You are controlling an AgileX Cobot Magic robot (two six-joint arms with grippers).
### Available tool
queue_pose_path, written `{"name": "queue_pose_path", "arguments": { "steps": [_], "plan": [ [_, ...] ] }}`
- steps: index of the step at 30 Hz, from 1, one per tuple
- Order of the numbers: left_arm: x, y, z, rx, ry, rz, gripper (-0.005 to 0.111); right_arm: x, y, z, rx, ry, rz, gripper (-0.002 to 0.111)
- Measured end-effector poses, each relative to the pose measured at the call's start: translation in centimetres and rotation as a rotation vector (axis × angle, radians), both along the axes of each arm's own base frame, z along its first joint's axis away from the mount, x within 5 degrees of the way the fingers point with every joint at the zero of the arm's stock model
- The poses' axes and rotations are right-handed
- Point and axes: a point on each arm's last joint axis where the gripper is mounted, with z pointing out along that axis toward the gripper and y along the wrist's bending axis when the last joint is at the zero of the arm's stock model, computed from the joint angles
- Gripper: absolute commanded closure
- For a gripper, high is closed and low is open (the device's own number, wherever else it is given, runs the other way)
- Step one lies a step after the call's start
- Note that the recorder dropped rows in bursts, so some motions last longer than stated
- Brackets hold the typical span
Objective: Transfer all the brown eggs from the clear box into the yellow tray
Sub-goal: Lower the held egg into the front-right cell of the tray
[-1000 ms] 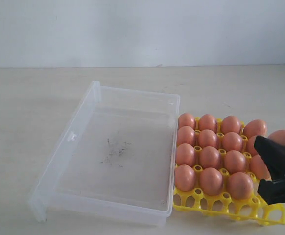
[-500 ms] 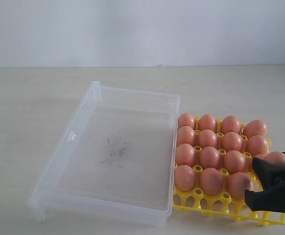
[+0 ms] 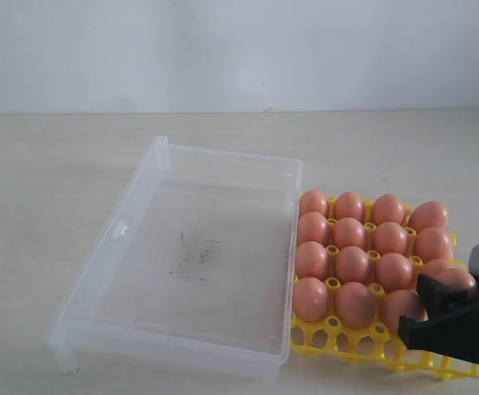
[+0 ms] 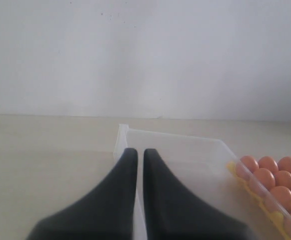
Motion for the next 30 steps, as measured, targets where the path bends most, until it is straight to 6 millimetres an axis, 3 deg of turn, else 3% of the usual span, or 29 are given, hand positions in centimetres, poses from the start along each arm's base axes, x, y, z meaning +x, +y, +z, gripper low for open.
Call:
{"name": "queue_pose_path", "arguments": {
  "steps": [17,30],
  "plan": [
    [0.00,0.00,0.00,0.000,0.000,0.000,0.103,0.04,0.04,0.01,0.019,-0.005,-0.006,0.109],
    [0.00,0.00,0.00,0.000,0.000,0.000,0.103,-0.12,-0.03,-0.32,-0.120,0.019,0.055,0.109]
  ]
}}
